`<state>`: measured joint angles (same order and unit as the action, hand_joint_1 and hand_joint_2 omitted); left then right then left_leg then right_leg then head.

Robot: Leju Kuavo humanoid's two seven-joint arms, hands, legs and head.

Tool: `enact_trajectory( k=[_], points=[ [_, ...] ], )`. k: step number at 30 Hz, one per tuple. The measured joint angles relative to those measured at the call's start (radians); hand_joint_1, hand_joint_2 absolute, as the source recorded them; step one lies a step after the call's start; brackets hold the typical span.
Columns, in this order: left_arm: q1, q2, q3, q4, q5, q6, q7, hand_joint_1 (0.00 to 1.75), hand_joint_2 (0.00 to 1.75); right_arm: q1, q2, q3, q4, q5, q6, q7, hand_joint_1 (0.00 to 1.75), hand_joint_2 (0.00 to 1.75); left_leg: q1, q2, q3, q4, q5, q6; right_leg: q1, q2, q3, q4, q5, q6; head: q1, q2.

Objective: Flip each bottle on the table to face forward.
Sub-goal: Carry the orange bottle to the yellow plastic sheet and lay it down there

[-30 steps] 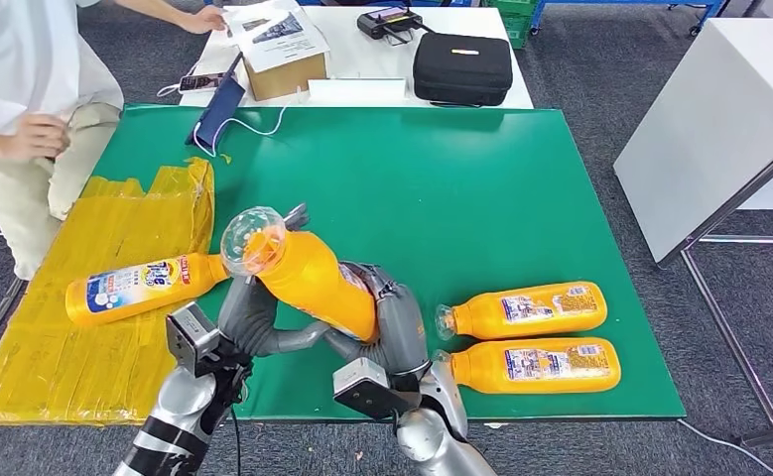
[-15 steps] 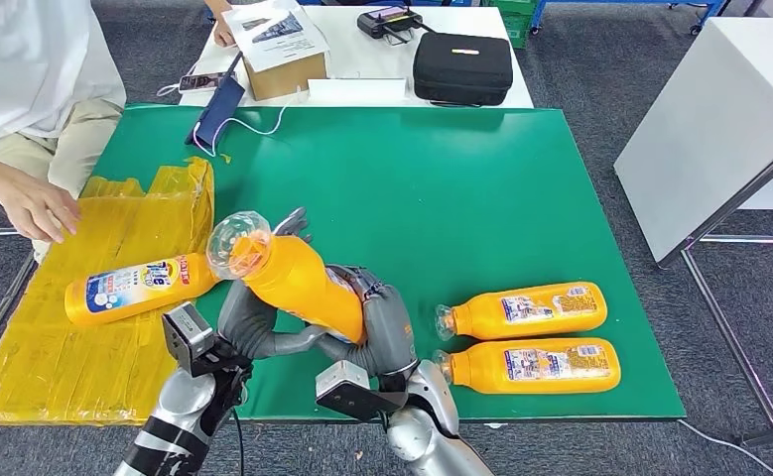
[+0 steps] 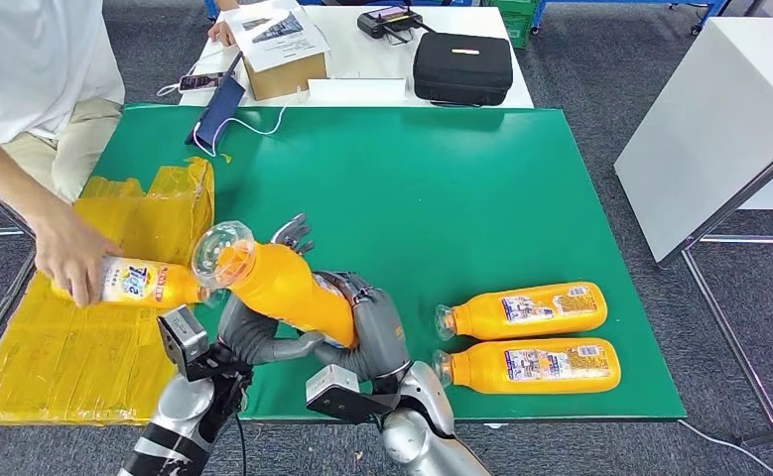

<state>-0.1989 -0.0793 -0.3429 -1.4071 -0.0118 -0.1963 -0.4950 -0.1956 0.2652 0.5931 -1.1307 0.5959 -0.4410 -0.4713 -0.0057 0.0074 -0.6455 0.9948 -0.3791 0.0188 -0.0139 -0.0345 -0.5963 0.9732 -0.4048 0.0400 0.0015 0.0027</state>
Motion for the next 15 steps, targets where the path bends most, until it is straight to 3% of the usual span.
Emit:
enact_trajectory(
  k=[9, 15],
  points=[
    [0.025, 0.000, -0.001, -0.047, 0.019, 0.000, -0.002, 0.00, 1.75, 0.001, 0.000, 0.008, 0.028, 0.036, -0.022, 0.009, 1.74, 1.75, 0.000, 0.000, 0.000, 0.000, 0.000, 0.000, 0.000, 0.000, 0.000, 0.000, 0.000, 0.000, 0.000, 0.000],
    [0.035, 0.000, -0.004, -0.061, 0.053, 0.035, 0.021, 0.00, 1.75, -0.011, 0.000, 0.015, 0.061, 0.183, -0.167, 0.067, 1.75, 1.75, 0.000, 0.000, 0.000, 0.000, 0.000, 0.000, 0.000, 0.000, 0.000, 0.000, 0.000, 0.000, 0.000, 0.000]
  ],
)
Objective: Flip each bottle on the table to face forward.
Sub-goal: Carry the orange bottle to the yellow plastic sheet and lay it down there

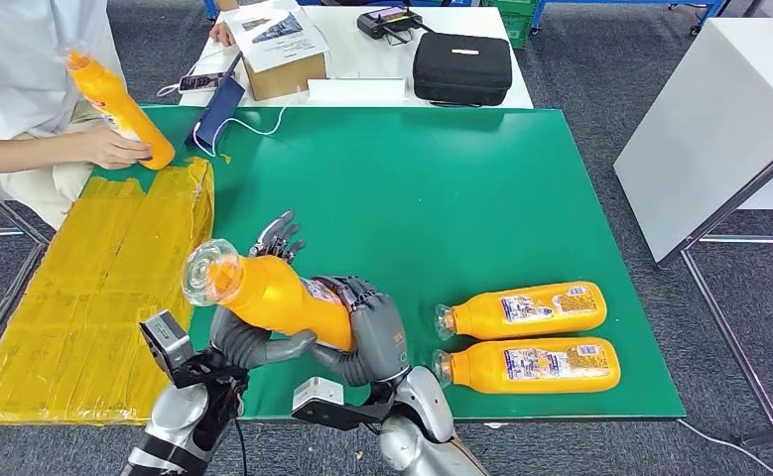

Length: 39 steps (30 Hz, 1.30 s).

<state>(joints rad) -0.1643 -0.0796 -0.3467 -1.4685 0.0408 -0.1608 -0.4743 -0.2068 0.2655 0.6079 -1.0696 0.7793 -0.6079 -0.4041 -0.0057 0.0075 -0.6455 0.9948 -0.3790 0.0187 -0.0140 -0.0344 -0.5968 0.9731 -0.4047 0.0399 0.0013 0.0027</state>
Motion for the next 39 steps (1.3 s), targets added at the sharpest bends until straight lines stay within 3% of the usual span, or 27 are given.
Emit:
enact_trajectory(
  k=[4, 9, 17, 18, 22, 25, 29, 33, 36, 39],
  points=[
    [0.010, -0.001, 0.001, -0.002, 0.041, 0.034, 0.031, 1.75, 1.75, -0.005, 0.007, -0.022, 0.016, 0.190, -0.079, 0.052, 1.75, 1.75, 0.000, 0.001, 0.000, 0.000, 0.000, 0.000, 0.000, 0.000, -0.001, 0.000, 0.000, 0.000, 0.000, 0.000],
    [0.017, -0.009, 0.007, -0.002, 0.066, 0.059, 0.046, 1.75, 1.75, -0.006, 0.037, -0.092, 0.018, 0.340, -0.087, 0.057, 1.75, 1.75, 0.000, 0.001, 0.000, 0.000, 0.000, 0.000, 0.000, 0.000, -0.001, 0.000, 0.000, 0.000, 0.000, 0.000],
    [0.012, -0.017, 0.009, 0.008, 0.064, 0.080, 0.049, 1.75, 1.75, 0.001, 0.066, -0.149, 0.029, 0.362, -0.088, 0.027, 1.75, 1.75, 0.000, 0.001, 0.000, 0.000, 0.000, 0.000, 0.000, 0.001, -0.001, 0.000, 0.000, 0.000, 0.000, 0.000],
    [0.010, -0.019, 0.009, 0.010, 0.064, 0.083, 0.049, 1.75, 1.75, 0.001, 0.067, -0.150, 0.032, 0.348, -0.088, 0.020, 1.74, 1.75, 0.000, 0.001, 0.000, 0.000, 0.000, 0.000, 0.000, 0.001, -0.001, 0.000, 0.000, 0.000, 0.000, 0.000],
    [0.003, -0.027, 0.006, 0.015, 0.053, 0.109, 0.043, 1.75, 1.75, -0.006, 0.065, -0.134, 0.054, 0.191, -0.058, -0.017, 1.43, 1.75, 0.000, 0.001, 0.000, 0.000, 0.000, 0.000, 0.000, 0.001, -0.001, 0.000, 0.000, 0.000, 0.000, 0.000],
    [0.003, -0.032, -0.002, 0.015, 0.050, 0.136, 0.035, 1.75, 1.75, -0.010, 0.059, -0.099, 0.059, 0.048, 0.009, -0.035, 1.43, 1.75, 0.000, 0.001, 0.000, 0.000, 0.000, 0.000, 0.000, 0.001, -0.001, 0.000, 0.000, 0.000, 0.000, 0.000],
    [0.003, -0.033, -0.007, 0.014, 0.049, 0.143, 0.030, 1.75, 1.75, -0.011, 0.054, -0.075, 0.059, 0.006, 0.032, -0.038, 1.43, 1.75, 0.000, 0.001, 0.000, 0.000, 0.000, 0.000, 0.000, 0.001, -0.001, 0.000, 0.000, 0.000, 0.000, 0.000],
    [0.002, -0.033, -0.008, 0.013, 0.046, 0.146, 0.028, 1.75, 1.75, -0.011, 0.051, -0.067, 0.059, -0.003, 0.037, -0.039, 0.01, 1.75, 0.000, 0.001, 0.000, 0.000, 0.000, 0.000, 0.000, 0.001, -0.001, 0.000, 0.000, 0.000, 0.000, 0.000],
    [-0.004, -0.033, -0.007, 0.013, 0.021, 0.184, 0.019, 1.75, 1.75, -0.006, 0.046, -0.062, 0.051, -0.085, 0.090, -0.055, 0.00, 1.75, 0.000, 0.001, 0.000, 0.000, 0.000, 0.000, 0.000, 0.001, -0.001, 0.000, 0.000, 0.000, 0.000, 0.000],
    [-0.017, -0.033, 0.003, 0.010, -0.046, 0.283, 0.001, 1.75, 1.75, 0.017, 0.030, -0.058, -0.005, -0.241, 0.192, -0.072, 0.00, 1.75, 0.000, 0.000, 0.000, 0.000, 0.000, 0.000, 0.000, 0.000, -0.001, 0.000, 0.000, 0.000, 0.000, 0.000]
  ],
)
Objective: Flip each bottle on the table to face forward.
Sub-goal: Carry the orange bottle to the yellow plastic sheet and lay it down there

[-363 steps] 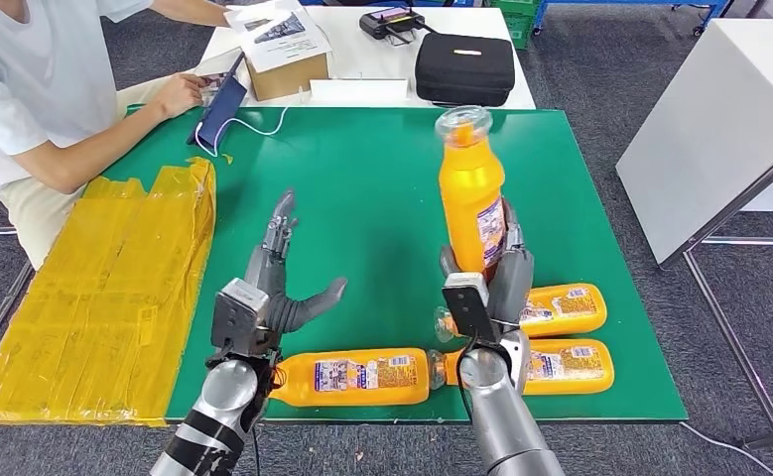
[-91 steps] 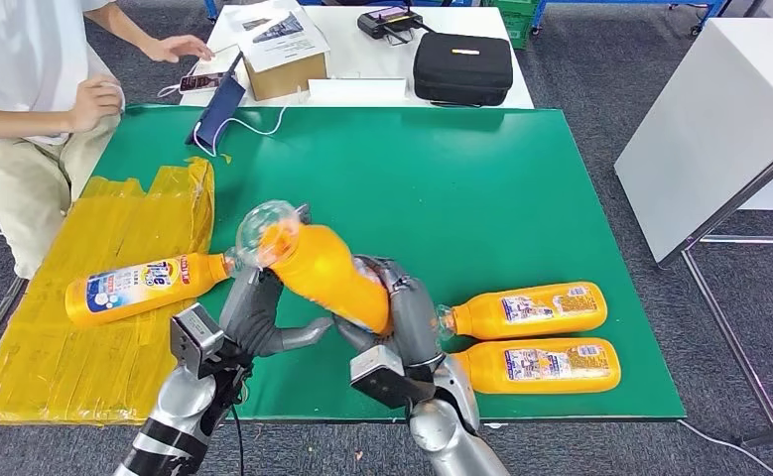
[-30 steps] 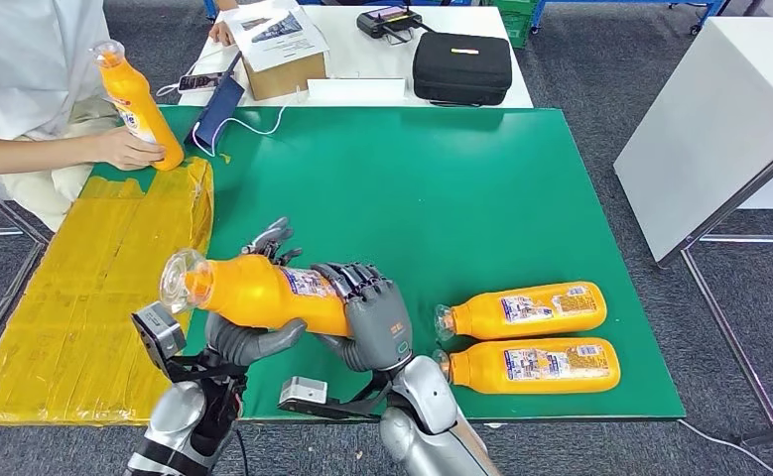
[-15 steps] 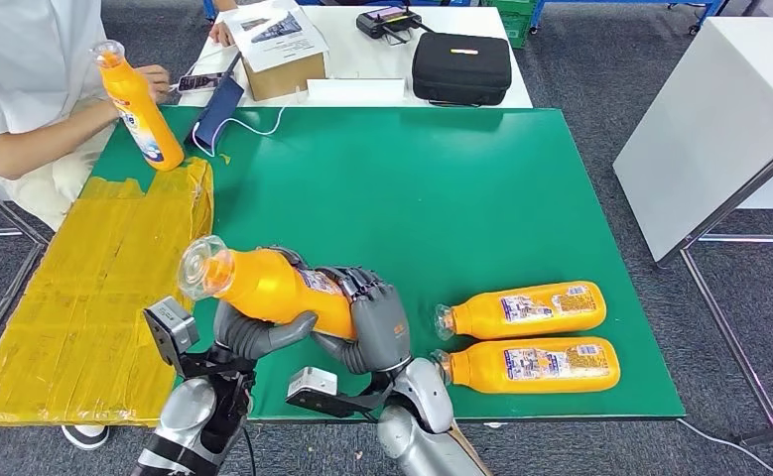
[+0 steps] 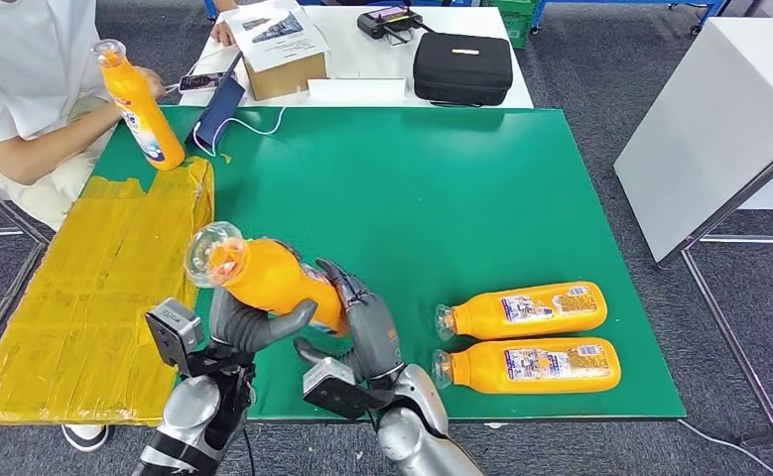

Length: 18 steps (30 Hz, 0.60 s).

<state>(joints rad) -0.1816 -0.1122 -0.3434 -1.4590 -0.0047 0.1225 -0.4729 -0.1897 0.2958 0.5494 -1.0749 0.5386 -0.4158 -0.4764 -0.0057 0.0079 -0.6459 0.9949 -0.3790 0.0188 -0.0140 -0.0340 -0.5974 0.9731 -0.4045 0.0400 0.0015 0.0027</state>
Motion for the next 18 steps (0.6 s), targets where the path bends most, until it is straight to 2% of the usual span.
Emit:
enact_trajectory(
  k=[3, 6, 8, 13, 18],
  points=[
    [-0.026, 0.005, 0.031, -0.010, -0.122, 0.143, -0.016, 1.75, 1.75, 0.037, -0.032, -0.003, -0.099, -0.091, 0.050, 0.002, 0.00, 1.75, 0.000, 0.000, 0.000, 0.000, 0.000, 0.000, 0.000, 0.000, 0.001, 0.000, 0.000, 0.000, 0.000, 0.000],
    [-0.043, 0.017, 0.063, -0.018, -0.341, 0.322, -0.004, 1.75, 1.75, 0.071, -0.068, -0.021, -0.216, -0.158, 0.087, 0.032, 0.00, 1.75, 0.000, -0.001, 0.000, 0.000, 0.000, 0.000, 0.000, 0.000, 0.001, 0.000, 0.000, 0.000, 0.000, 0.000],
    [-0.048, 0.027, 0.084, -0.022, -0.478, 0.405, 0.020, 1.75, 1.75, 0.094, -0.090, -0.045, -0.287, -0.192, 0.106, 0.055, 0.00, 1.75, 0.000, -0.001, 0.000, 0.000, 0.000, 0.000, 0.000, 0.000, 0.001, 0.000, 0.000, 0.000, 0.000, 0.000],
    [-0.057, 0.051, 0.132, -0.021, -0.771, 0.527, 0.106, 1.75, 1.75, 0.132, -0.129, -0.110, -0.417, -0.248, 0.133, 0.104, 0.00, 1.75, 0.000, -0.001, 0.000, 0.000, 0.000, 0.000, 0.000, 0.000, 0.001, 0.000, 0.000, 0.000, 0.000, 0.000],
    [-0.073, 0.065, 0.197, 0.004, -1.082, 0.571, 0.189, 1.75, 1.75, 0.147, -0.160, -0.167, -0.487, -0.307, 0.151, 0.153, 0.00, 1.75, 0.000, 0.000, 0.000, 0.000, 0.000, 0.000, 0.000, 0.000, 0.001, 0.000, 0.000, 0.000, 0.000, 0.000]
  ],
)
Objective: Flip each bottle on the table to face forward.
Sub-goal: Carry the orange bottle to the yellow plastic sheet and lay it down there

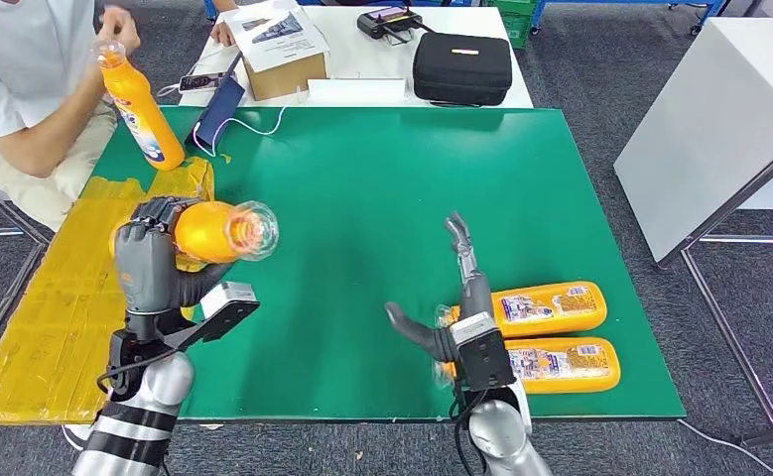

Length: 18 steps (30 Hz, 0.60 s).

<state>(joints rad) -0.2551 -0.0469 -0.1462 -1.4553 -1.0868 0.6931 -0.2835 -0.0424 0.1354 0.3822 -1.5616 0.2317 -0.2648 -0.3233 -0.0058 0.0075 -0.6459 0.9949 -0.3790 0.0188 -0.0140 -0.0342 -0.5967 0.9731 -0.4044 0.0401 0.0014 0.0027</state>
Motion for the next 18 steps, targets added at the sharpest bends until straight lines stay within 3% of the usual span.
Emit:
enact_trajectory(
  k=[5, 14, 18],
  points=[
    [-0.012, 0.001, 0.080, 0.046, -0.266, 0.001, 0.029, 1.75, 1.75, 0.001, -0.021, -0.030, -0.030, -0.013, 0.004, 0.013, 0.00, 1.75, 0.000, 0.000, 0.000, 0.000, 0.000, 0.000, 0.000, 0.000, 0.000, 0.000, 0.000, 0.000, 0.000, 0.000],
    [-0.016, 0.000, 0.130, 0.084, -0.320, 0.001, 0.046, 1.75, 1.75, 0.000, -0.035, -0.043, -0.044, -0.013, 0.005, 0.015, 0.00, 1.75, 0.000, 0.000, 0.000, 0.000, 0.000, 0.000, 0.000, 0.000, 0.000, 0.000, 0.000, 0.000, 0.000, 0.000],
    [-0.024, 0.003, 0.127, 0.132, -0.420, 0.001, 0.122, 1.75, 1.75, -0.013, -0.037, -0.042, -0.044, -0.004, 0.005, 0.015, 0.00, 1.75, 0.000, 0.000, 0.000, 0.000, 0.000, 0.000, 0.000, 0.000, 0.000, 0.000, 0.000, 0.000, 0.000, 0.000]
  ],
)
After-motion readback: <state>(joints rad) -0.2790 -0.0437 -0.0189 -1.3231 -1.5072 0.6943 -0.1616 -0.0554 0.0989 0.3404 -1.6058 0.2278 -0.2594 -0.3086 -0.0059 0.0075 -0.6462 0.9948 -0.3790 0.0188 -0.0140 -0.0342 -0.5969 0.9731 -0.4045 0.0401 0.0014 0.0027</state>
